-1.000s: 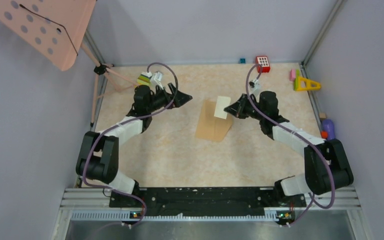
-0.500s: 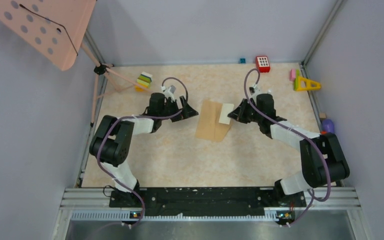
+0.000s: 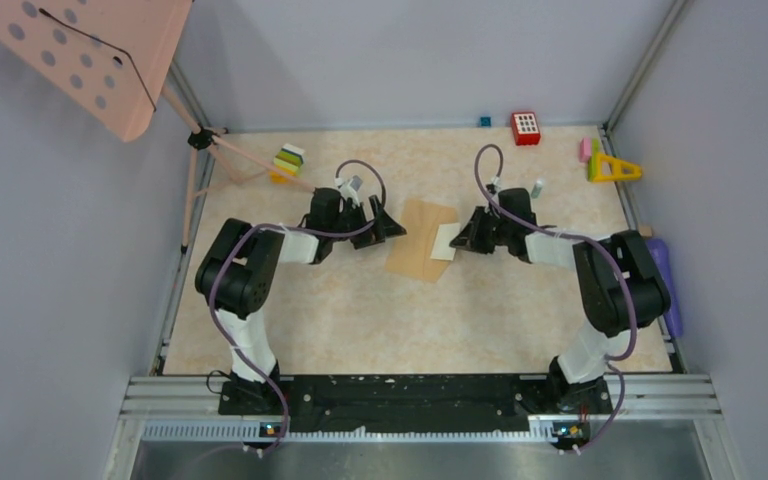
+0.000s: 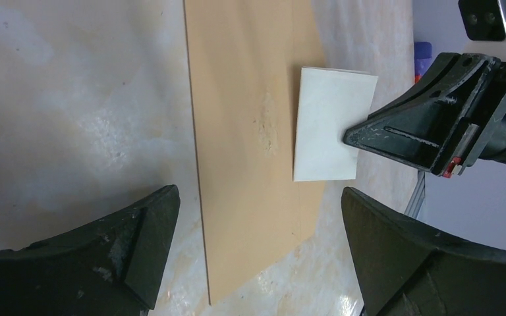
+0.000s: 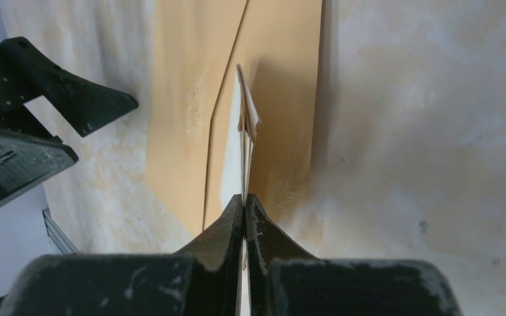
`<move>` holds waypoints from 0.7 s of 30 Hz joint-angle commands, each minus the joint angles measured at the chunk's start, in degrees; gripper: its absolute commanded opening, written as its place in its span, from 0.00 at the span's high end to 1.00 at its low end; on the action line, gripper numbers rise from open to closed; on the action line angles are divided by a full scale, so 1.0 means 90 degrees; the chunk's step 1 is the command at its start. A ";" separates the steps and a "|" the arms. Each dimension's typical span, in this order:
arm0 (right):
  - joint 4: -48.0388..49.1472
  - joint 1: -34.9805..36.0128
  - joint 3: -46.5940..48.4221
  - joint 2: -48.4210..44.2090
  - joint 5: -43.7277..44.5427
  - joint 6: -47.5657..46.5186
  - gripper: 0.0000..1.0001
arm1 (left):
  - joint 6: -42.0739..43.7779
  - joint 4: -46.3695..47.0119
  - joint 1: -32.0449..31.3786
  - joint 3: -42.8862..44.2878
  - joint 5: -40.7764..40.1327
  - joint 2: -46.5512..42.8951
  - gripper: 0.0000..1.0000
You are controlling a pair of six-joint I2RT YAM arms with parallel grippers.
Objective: Place the letter into the envelope and seal it
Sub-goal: Place the letter in the envelope.
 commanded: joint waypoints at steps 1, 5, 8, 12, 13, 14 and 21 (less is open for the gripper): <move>-0.0110 -0.0022 0.0581 0.0219 -0.0251 0.0018 1.00 | -0.0143 0.0266 -0.0076 0.0237 0.0156 0.0326 0.02; -0.0212 -0.0025 0.0783 0.0396 -0.0408 0.0017 1.00 | -0.0248 0.0333 -0.0132 0.0260 0.0230 0.0475 0.02; -0.0298 -0.0029 0.0880 0.0497 -0.0452 0.0007 1.00 | -0.0278 0.0468 -0.0161 0.0212 0.0269 0.0519 0.02; -0.0433 -0.0037 0.1054 0.0693 -0.0478 0.0003 1.00 | -0.0355 0.0615 -0.0193 0.0182 0.0313 0.0597 0.02; -0.0454 -0.0043 0.1086 0.0735 -0.0477 0.0022 1.00 | -0.0371 0.0632 -0.0199 0.0170 0.0317 0.0613 0.02; -0.0487 -0.0053 0.1134 0.0781 -0.0477 0.0051 1.00 | -0.0396 0.0654 -0.0204 0.0170 0.0319 0.0617 0.02; -0.0565 -0.0095 0.1185 0.0723 -0.0552 0.0127 1.00 | -0.0561 0.0685 -0.0218 0.0059 0.0235 0.0604 0.02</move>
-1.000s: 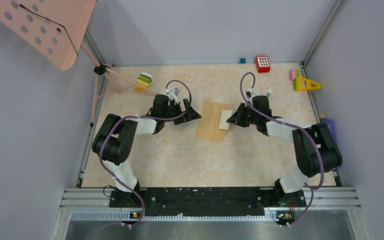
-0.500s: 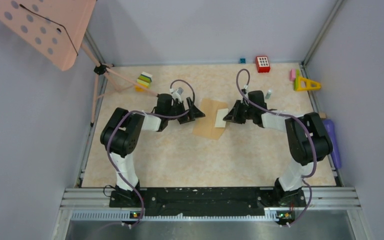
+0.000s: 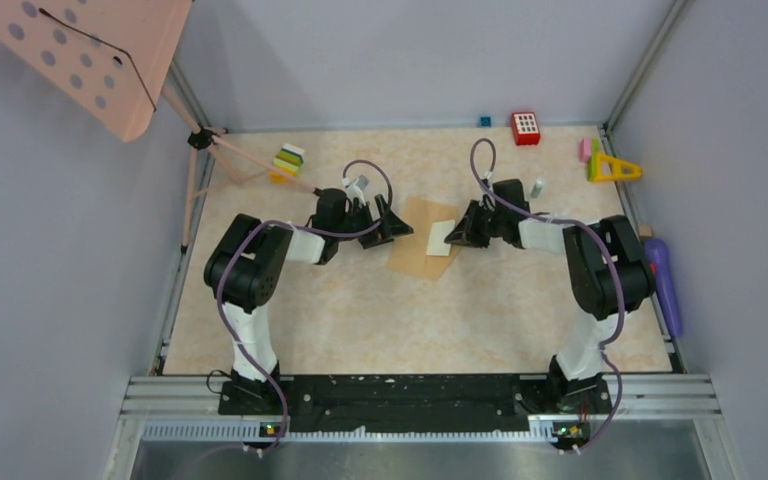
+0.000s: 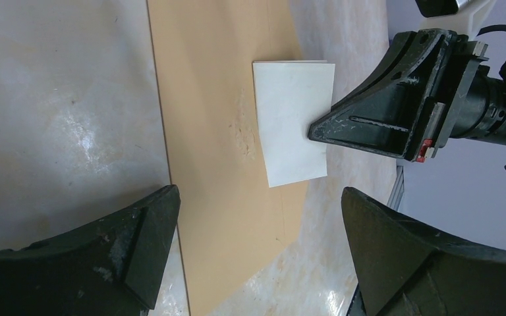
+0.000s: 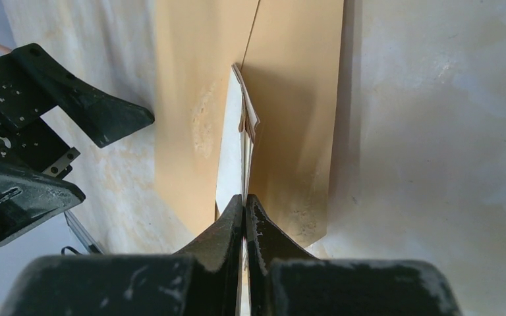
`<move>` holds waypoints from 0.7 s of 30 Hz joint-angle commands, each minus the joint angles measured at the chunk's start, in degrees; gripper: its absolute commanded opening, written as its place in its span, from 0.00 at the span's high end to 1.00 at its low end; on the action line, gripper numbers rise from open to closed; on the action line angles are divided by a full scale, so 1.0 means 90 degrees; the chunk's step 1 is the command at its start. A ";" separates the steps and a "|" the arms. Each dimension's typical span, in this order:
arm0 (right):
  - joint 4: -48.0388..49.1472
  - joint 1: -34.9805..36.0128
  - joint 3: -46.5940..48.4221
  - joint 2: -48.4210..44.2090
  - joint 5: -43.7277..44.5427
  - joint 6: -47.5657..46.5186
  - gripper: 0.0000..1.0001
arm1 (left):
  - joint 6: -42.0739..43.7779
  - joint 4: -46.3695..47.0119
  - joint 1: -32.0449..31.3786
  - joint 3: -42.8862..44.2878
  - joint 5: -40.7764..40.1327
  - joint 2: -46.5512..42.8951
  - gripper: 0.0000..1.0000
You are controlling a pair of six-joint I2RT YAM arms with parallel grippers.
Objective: Place the letter into the envelope and seal it
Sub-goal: Place the letter in the envelope.
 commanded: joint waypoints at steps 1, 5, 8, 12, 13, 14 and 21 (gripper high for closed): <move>-0.0024 -0.0061 0.0215 -0.0207 -0.0057 0.0084 1.00 | -0.0132 0.0028 -0.0046 -0.0149 -0.0067 0.0135 0.02; 0.0002 -0.0100 0.0105 -0.0591 0.0034 0.0081 1.00 | -0.0228 0.0063 -0.0050 -0.0190 -0.0117 0.0127 0.02; -0.0046 -0.0113 0.0130 -0.0719 -0.0071 0.0066 1.00 | -0.0258 0.0077 -0.0062 -0.0191 -0.0144 0.0143 0.02; -0.0144 -0.0123 0.0171 -0.0853 -0.0055 0.0051 1.00 | -0.0271 0.0096 -0.0091 -0.0211 -0.0157 0.0130 0.02; -0.0176 -0.0120 0.0178 -0.0854 -0.0023 0.0038 1.00 | -0.0270 0.0097 -0.0101 -0.0208 -0.0156 0.0121 0.02; -0.0186 -0.0115 0.0168 -0.0849 0.0006 0.0033 1.00 | -0.0275 0.0105 -0.0105 -0.0208 -0.0152 0.0114 0.02; -0.0160 -0.0194 0.0153 -0.0599 0.0102 0.0059 1.00 | -0.0323 0.0136 -0.0160 -0.0200 -0.0139 0.0142 0.02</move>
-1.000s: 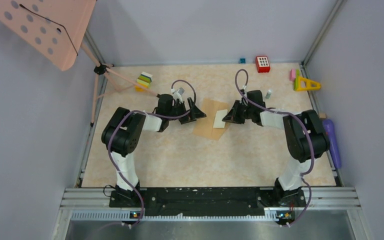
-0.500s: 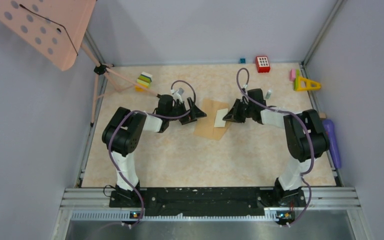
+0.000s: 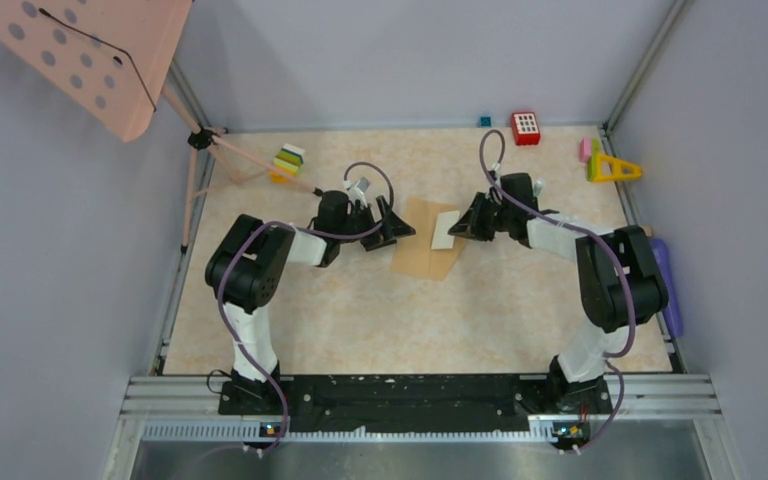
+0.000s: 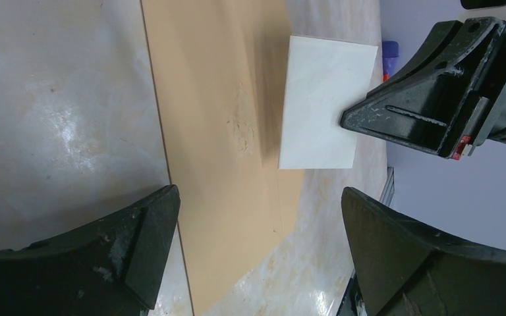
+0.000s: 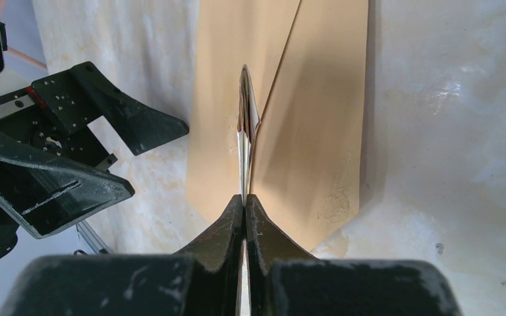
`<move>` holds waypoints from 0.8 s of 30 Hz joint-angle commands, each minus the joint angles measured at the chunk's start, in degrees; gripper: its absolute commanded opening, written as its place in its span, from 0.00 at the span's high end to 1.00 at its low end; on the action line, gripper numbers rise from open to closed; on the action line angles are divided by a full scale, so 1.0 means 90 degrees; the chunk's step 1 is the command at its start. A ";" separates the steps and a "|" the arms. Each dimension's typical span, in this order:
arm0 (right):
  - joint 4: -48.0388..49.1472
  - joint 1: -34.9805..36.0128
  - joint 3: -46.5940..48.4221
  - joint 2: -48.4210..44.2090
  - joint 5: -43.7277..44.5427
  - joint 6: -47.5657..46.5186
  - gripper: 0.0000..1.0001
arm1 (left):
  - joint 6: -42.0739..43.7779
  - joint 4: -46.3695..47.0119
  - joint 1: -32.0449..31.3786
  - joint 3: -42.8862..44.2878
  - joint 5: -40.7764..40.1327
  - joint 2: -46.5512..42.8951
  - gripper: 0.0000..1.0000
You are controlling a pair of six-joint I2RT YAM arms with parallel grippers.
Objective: Place the letter into the envelope and seal it
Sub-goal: Place the letter in the envelope.
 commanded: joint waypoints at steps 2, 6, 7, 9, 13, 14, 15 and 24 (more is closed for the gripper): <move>0.0012 -0.0153 0.0188 0.0052 0.0002 -0.0025 1.00 | -0.0018 -0.0059 -0.0071 -0.0108 -0.0080 0.0137 0.02; -0.0178 -0.0202 0.0327 0.0204 -0.0031 -0.0198 1.00 | -0.0026 -0.0063 -0.0071 -0.0103 -0.0073 0.0157 0.02; -0.0207 -0.0215 0.0357 0.0250 -0.0032 -0.0233 1.00 | -0.0041 -0.0057 -0.0071 -0.0099 -0.0060 0.0176 0.02; -0.0212 -0.0229 0.0419 0.0356 -0.0038 -0.0313 1.00 | -0.0064 -0.0054 -0.0071 -0.0086 -0.0050 0.0201 0.02; -0.0389 -0.0244 0.0535 0.0567 -0.0042 -0.0376 1.00 | -0.0091 -0.0027 -0.0071 -0.0085 -0.0030 0.0219 0.02; -0.0405 -0.0249 0.0551 0.0611 -0.0050 -0.0376 1.00 | -0.0102 -0.0020 -0.0071 -0.0091 -0.0036 0.0210 0.02; -0.0407 -0.0250 0.0584 0.0660 -0.0065 -0.0375 1.00 | -0.0108 -0.0007 -0.0071 -0.0101 -0.0024 0.0203 0.02; -0.0487 -0.0243 0.0738 0.0938 -0.0340 -0.0497 1.00 | -0.0182 0.0049 -0.0080 -0.0108 0.0021 0.0213 0.02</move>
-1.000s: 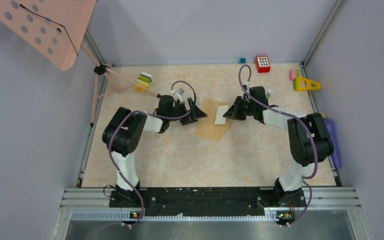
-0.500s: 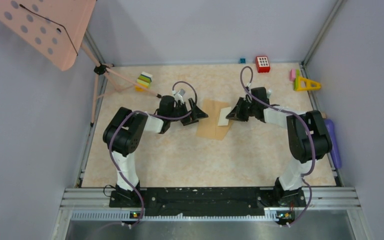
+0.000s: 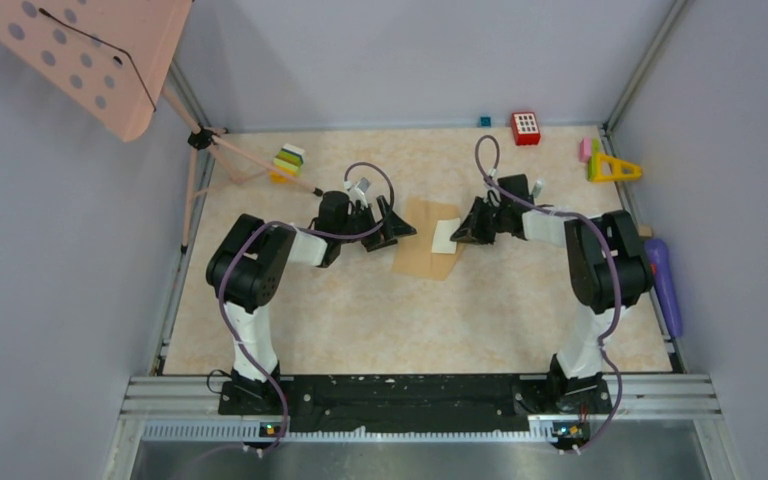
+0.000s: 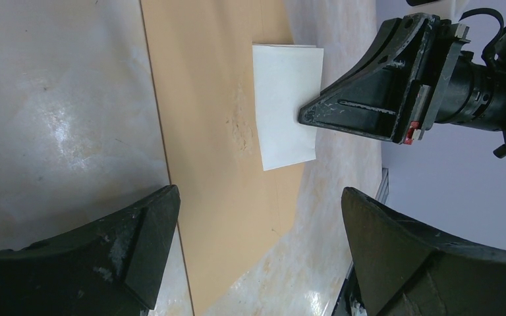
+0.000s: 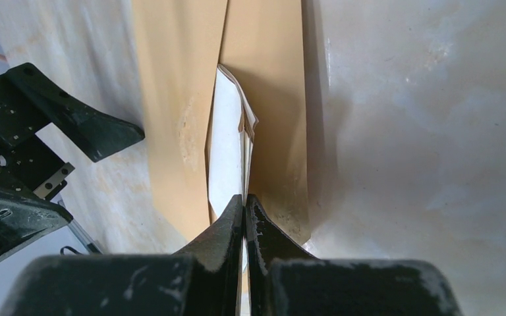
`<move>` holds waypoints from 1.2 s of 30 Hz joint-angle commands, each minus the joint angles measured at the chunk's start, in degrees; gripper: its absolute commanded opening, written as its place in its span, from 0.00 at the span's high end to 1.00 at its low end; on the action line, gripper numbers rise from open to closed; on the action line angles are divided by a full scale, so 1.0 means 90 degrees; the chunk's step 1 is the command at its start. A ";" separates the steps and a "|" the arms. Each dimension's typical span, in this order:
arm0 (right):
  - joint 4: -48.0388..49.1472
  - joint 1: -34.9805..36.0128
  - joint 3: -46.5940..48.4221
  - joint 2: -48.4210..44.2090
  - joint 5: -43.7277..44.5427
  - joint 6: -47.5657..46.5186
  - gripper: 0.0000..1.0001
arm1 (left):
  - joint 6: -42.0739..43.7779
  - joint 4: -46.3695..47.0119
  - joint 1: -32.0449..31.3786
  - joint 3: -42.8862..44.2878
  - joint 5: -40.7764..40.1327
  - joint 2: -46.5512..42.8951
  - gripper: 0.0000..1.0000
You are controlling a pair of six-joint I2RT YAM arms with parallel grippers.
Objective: Place the letter into the envelope and seal it
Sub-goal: Place the letter in the envelope.
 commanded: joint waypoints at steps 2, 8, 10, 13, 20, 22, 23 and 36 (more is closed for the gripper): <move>-0.0027 -0.0047 0.0312 0.0119 -0.0192 -0.0226 1.00 | -0.0026 -0.0038 -0.0043 -0.0108 0.0015 0.0170 0.02; 0.0014 -0.0046 0.0368 0.0162 -0.0282 -0.0233 1.00 | -0.0048 -0.0019 -0.0059 -0.0106 0.0030 0.0168 0.02; 0.0020 -0.0046 0.0373 0.0191 -0.0285 -0.0241 1.00 | -0.0059 -0.0014 -0.0070 -0.0098 0.0033 0.0166 0.02; -0.0010 -0.0027 0.0393 0.0238 -0.0281 -0.0268 1.00 | -0.0076 -0.0009 -0.0097 -0.0093 0.0046 0.0162 0.02; -0.0060 0.0017 0.0437 0.0294 -0.0342 -0.0307 1.00 | -0.0094 0.0010 -0.0103 -0.0094 0.0050 0.0162 0.02; -0.0062 0.0026 0.0451 0.0312 -0.0334 -0.0326 1.00 | -0.0095 0.0019 -0.0103 -0.0089 0.0044 0.0164 0.02; -0.0080 0.0028 0.0485 0.0335 -0.0334 -0.0360 1.00 | -0.0085 0.0018 -0.0103 -0.0097 0.0050 0.0164 0.02; -0.0566 0.0266 0.1031 0.0655 -0.0343 -0.0795 1.00 | -0.0089 0.0049 -0.0103 -0.0092 0.0060 0.0174 0.02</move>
